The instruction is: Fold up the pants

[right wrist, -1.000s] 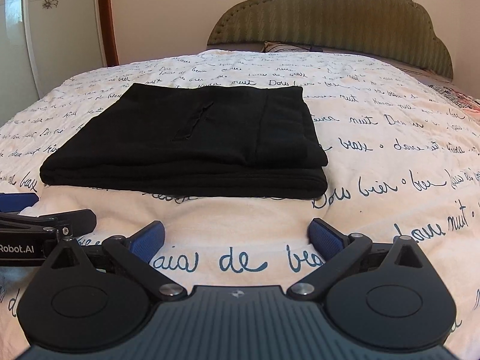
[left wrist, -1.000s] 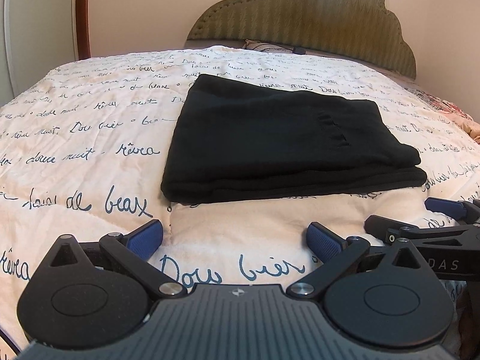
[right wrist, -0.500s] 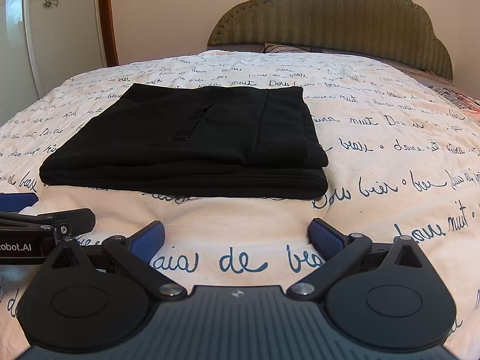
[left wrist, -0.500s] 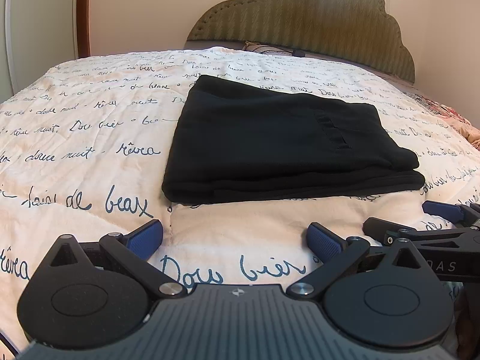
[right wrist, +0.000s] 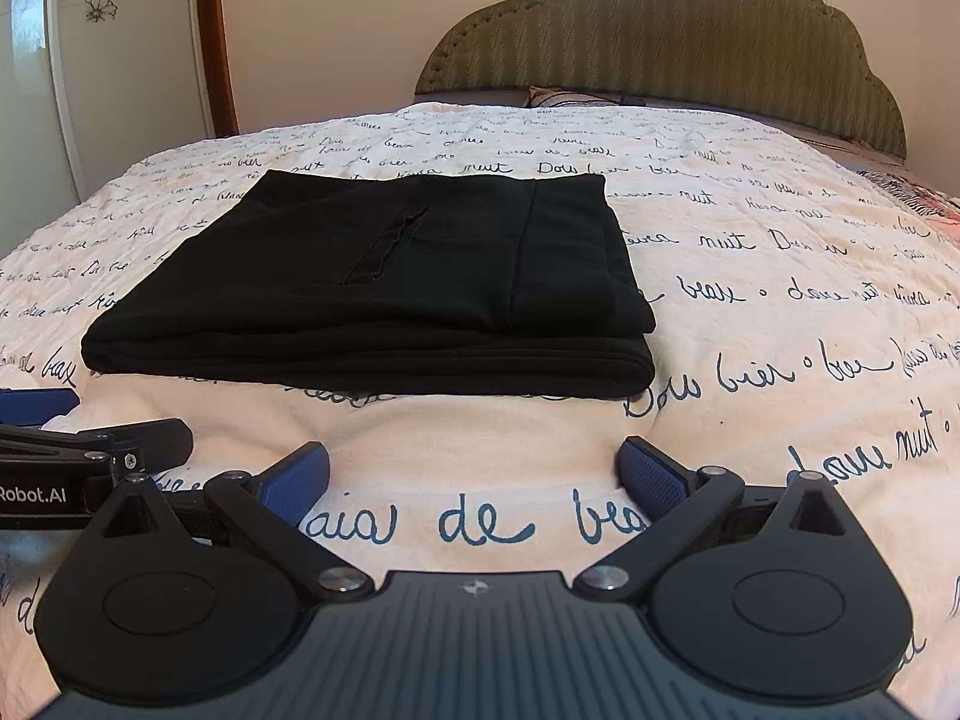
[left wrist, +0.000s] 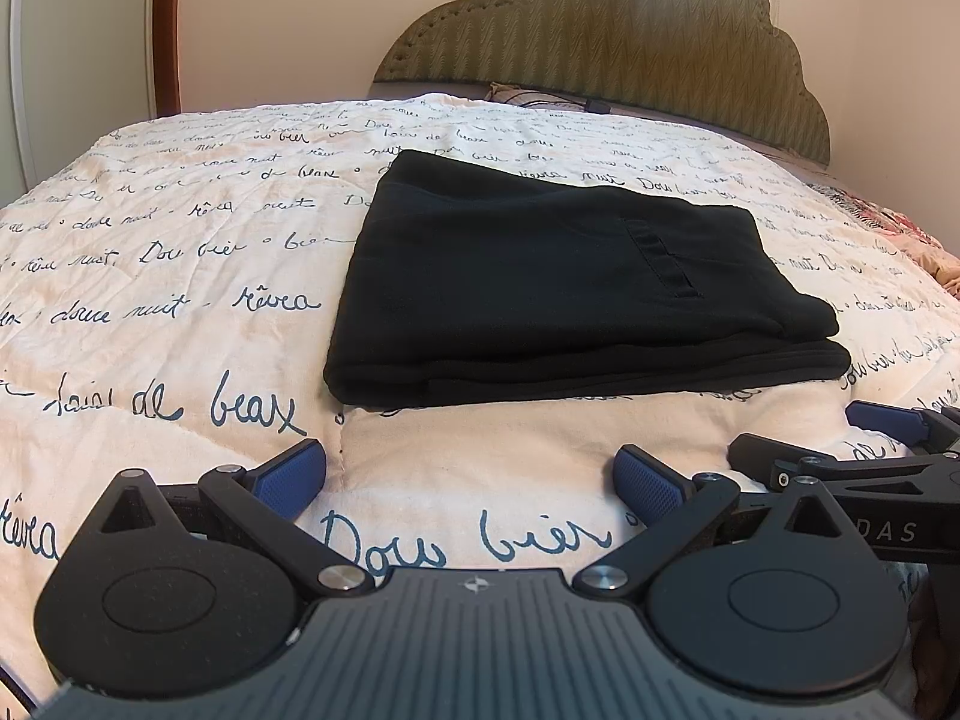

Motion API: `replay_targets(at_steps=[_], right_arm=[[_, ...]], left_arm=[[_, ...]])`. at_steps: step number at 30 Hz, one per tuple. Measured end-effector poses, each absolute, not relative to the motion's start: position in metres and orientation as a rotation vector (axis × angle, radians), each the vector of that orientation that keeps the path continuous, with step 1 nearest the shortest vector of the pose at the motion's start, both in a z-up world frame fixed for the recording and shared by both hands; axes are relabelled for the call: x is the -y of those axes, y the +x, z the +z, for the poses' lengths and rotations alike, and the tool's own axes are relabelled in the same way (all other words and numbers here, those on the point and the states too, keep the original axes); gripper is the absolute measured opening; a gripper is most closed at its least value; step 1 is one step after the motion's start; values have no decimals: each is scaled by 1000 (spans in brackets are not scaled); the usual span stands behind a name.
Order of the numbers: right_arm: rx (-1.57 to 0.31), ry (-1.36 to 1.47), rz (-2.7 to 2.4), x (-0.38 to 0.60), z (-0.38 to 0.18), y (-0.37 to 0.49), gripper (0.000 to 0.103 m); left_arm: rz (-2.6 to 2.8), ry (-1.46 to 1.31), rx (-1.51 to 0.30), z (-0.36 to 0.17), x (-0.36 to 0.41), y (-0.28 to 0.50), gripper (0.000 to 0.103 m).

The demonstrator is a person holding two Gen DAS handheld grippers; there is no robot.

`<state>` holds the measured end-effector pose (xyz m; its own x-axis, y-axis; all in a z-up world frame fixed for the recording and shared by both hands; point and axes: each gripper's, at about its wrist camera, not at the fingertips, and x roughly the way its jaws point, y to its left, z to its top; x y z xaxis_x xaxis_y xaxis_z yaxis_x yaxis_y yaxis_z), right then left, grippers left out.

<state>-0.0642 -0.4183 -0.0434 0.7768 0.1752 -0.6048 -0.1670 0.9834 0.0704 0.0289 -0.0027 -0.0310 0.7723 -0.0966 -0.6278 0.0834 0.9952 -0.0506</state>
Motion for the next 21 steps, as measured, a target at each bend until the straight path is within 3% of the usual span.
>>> replay_targets(at_steps=[21], right_arm=[[-655, 14, 185, 418, -43, -64, 103]], left_arm=[[-93, 0, -689, -30, 5, 29, 103]])
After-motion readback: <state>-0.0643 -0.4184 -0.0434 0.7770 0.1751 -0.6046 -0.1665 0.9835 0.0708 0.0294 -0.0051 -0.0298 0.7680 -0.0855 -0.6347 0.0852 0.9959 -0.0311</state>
